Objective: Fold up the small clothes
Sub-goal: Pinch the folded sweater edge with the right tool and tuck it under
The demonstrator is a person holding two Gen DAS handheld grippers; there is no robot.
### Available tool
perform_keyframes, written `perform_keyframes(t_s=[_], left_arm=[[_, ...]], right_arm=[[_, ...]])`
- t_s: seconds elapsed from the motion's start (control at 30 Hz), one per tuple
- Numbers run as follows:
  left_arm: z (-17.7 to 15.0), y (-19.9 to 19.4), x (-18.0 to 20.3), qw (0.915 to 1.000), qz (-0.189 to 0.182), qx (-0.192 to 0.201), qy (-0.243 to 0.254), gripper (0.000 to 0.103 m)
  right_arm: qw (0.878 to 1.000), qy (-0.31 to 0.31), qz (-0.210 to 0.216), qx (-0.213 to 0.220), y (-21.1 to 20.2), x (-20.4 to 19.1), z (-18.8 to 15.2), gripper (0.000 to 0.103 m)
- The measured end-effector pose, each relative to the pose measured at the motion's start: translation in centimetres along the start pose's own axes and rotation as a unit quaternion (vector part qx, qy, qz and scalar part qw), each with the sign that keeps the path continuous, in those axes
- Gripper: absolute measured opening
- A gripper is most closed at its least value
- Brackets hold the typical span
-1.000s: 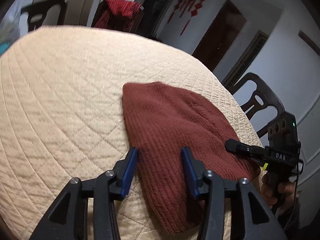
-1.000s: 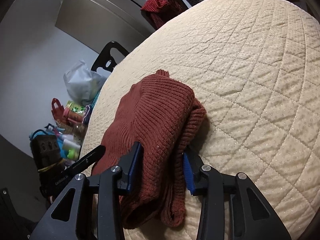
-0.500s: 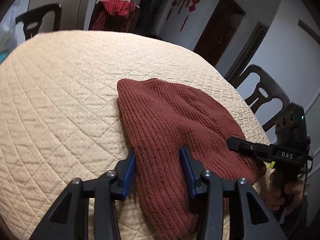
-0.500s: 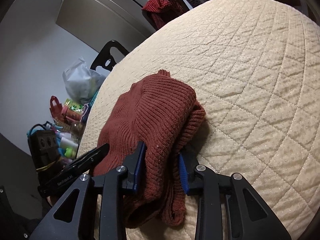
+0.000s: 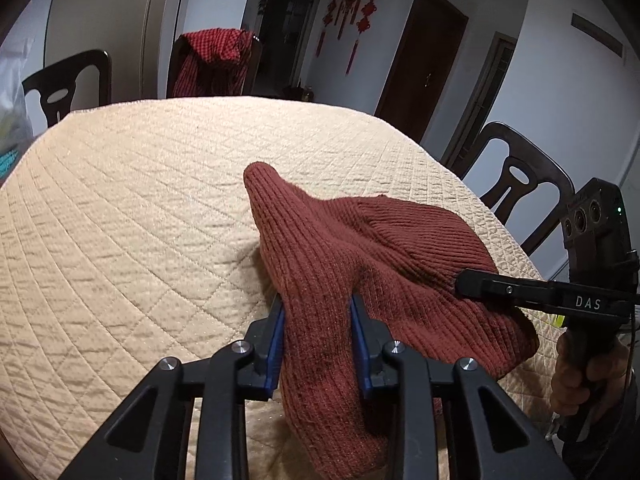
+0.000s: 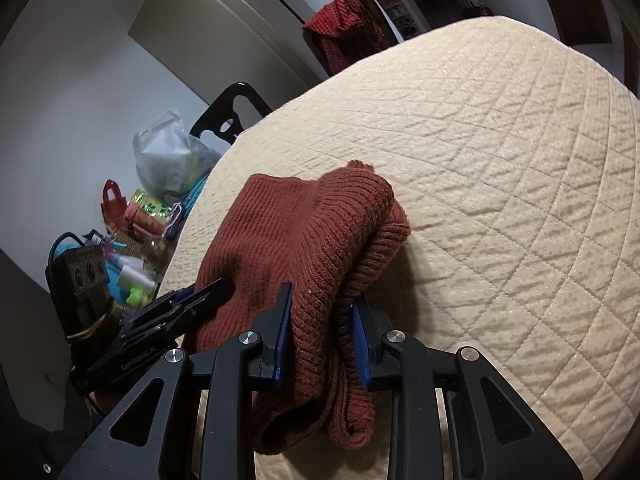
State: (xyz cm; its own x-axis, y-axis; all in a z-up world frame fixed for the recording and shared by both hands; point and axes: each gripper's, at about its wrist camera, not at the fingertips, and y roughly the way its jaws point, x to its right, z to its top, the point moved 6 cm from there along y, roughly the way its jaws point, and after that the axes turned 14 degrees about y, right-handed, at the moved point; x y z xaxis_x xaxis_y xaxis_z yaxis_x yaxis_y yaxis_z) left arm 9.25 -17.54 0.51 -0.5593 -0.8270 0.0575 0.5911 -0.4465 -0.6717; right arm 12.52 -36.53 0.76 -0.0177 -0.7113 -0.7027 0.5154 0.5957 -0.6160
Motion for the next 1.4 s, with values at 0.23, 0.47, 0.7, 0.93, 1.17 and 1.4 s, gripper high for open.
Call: perform_keyframes(t_s=[0.23, 0.47, 0.7, 0.93, 1.17, 1.4], left_arm=[[0.3, -1.4, -1.3, 0.9999, 0.009, 0.013, 0.004, 0.032], [-0.3, -2.1, -4.8, 0.9994, 0.031, 0.015, -0.003, 0.032], [-0.6, -3.8, -10.4, 0.9975, 0.065, 0.02, -0.018, 0.032], [-0.1, -5.4, -16.5, 0.9946, 0.092, 0.033, -0.037, 0.032], [-0.1, -5.2, -20.7, 0.9928, 0.102, 0.033, -0.054, 0.032], [-1.8, -2.3, -23.0, 0.9924, 0.102, 0.001, -0.068, 0.032]], right_arm=[[1.0, -0.018, 0.008, 0.001, 0.8, -2.4, -0.1, 0.027], [0.999, -0.037, 0.02, -0.017, 4.0, -5.6, -0.1, 0.027], [0.996, -0.071, 0.043, -0.039, 8.6, -10.7, 0.2, 0.026], [0.993, -0.082, 0.069, -0.058, 13.2, -14.9, 1.0, 0.026], [0.991, -0.085, 0.075, -0.07, 16.4, -16.6, 1.8, 0.026], [0.993, -0.065, 0.05, -0.088, 20.2, -14.5, 2.1, 0.027]])
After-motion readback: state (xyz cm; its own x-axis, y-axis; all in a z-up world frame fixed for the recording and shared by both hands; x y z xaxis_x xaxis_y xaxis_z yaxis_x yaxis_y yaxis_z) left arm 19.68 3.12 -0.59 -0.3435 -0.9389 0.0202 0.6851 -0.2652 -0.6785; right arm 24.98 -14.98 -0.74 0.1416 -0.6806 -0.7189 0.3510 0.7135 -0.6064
